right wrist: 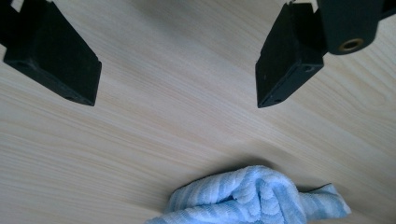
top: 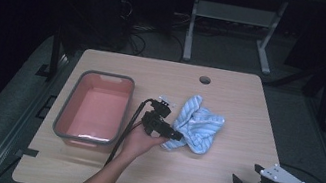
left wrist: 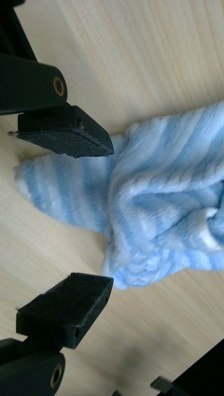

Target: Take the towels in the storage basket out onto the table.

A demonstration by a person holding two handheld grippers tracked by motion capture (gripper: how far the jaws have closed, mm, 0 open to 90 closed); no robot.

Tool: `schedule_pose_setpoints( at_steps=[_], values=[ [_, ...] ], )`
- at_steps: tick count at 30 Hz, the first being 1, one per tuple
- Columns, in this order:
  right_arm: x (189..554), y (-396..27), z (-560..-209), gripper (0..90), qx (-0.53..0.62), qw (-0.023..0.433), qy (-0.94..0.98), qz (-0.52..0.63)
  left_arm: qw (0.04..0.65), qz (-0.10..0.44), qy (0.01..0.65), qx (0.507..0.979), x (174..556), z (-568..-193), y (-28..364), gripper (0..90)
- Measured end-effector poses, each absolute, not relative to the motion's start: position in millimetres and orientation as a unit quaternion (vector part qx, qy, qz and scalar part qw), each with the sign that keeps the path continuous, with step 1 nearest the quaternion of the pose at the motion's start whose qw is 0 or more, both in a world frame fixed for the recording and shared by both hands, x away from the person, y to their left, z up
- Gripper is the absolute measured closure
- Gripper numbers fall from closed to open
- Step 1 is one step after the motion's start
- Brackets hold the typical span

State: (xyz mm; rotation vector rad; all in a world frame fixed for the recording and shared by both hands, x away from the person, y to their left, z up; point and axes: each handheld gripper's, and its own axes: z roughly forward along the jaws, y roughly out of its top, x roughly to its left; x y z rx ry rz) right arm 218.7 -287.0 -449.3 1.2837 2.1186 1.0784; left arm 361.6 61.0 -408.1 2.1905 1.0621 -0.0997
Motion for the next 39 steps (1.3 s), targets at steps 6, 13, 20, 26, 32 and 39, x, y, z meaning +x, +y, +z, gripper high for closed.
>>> schedule_pose_setpoints(
  at_steps=[6, 13, 20, 26, 32, 39],
  values=[
    [218.8, -285.9, -449.8, 13.8, 0.463, 0.219, 0.766, 0.388, 0.347, -0.032, 0.396, 0.85, 348.6, -408.7, 66.3, 30.3],
    [218.7, -285.9, -450.1, 13.8, 0.465, 0.218, 0.766, 0.386, 0.357, -0.038, 0.391, 0.847, 337.1, -411.0, 71.1, 30.3],
    [218.8, -287.1, -450.1, 13.8, 0.466, 0.219, 0.765, 0.386, 0.365, -0.044, 0.389, 0.845, 327.7, -414.1, 78.7, 30.3],
    [219.0, -287.2, -450.4, 13.8, 0.466, 0.22, 0.766, 0.385, 0.368, -0.043, 0.386, 0.845, 319.2, -417.6, 82.8, 30.3],
    [218.7, -286.1, -451.3, 13.8, 0.467, 0.218, 0.767, 0.382, 0.37, -0.048, 0.382, 0.845, 310.8, -422.0, 85.5, 30.3],
    [218.7, -286.0, -451.7, 13.8, 0.467, 0.219, 0.768, 0.381, 0.376, -0.055, 0.377, 0.844, 301.1, -428.0, 86.7, 30.3]
  ],
)
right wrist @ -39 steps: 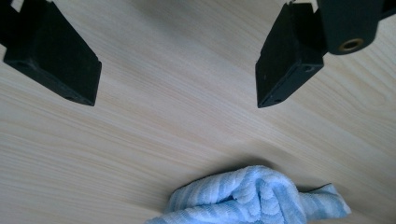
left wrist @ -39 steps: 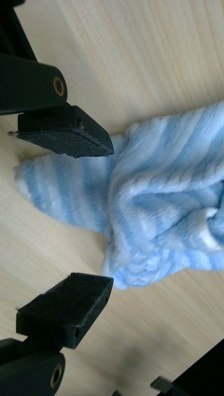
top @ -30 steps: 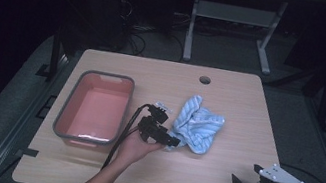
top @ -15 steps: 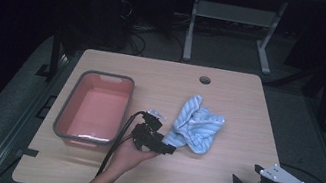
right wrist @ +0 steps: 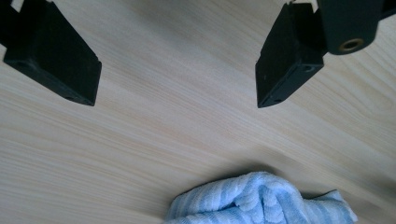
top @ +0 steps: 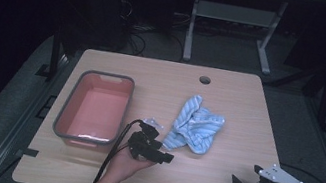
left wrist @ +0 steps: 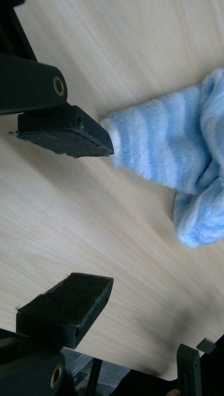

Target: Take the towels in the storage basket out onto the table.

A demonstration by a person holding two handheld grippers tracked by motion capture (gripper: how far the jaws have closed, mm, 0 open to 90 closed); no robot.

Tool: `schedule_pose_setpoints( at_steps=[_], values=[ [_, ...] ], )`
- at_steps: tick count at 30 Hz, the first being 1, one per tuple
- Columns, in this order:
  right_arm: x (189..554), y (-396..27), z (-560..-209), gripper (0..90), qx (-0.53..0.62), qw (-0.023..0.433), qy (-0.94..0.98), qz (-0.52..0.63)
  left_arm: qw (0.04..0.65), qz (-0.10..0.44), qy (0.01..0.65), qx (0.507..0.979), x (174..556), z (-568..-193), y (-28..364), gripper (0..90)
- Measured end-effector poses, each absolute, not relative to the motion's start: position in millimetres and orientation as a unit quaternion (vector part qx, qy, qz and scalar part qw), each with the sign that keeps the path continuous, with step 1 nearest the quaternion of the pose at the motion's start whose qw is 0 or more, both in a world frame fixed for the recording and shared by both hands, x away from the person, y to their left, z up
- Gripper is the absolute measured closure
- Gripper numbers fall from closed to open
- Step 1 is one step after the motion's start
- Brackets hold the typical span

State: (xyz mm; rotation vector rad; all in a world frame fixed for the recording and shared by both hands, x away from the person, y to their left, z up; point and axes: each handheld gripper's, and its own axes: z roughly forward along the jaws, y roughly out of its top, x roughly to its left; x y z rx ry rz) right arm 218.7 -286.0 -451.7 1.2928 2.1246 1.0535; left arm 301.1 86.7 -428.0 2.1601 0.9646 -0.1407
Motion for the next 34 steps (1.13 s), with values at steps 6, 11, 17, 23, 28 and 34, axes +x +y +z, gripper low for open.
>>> schedule_pose_setpoints(
  at_steps=[6, 11, 17, 23, 28, 34],
  values=[
    [218.4, -286.9, -451.9, 13.8, 0.468, 0.219, 0.767, 0.38, 0.381, -0.059, 0.377, 0.842, 295.0, -432.7, 89.6, 30.3],
    [218.0, -287.1, -452.6, 13.8, 0.47, 0.218, 0.767, 0.379, 0.377, -0.057, 0.375, 0.845, 289.4, -434.2, 91.7, 30.3],
    [217.4, -286.2, -452.6, 13.8, 0.47, 0.218, 0.766, 0.379, 0.382, -0.058, 0.374, 0.843, 281.9, -437.8, 94.1, 30.3],
    [216.4, -285.5, -452.6, 13.8, 0.47, 0.218, 0.768, 0.378, 0.378, -0.055, 0.372, 0.846, 274.6, -441.8, 97.8, 30.3],
    [216.8, -285.0, -453.8, 13.8, 0.47, 0.217, 0.768, 0.377, 0.379, -0.052, 0.369, 0.847, 268.9, -445.6, 100.3, 30.3],
    [214.2, -285.2, -454.7, 13.8, 0.471, 0.217, 0.766, 0.379, 0.378, -0.054, 0.368, 0.848, 257.0, -453.1, 102.5, 30.5]
  ],
)
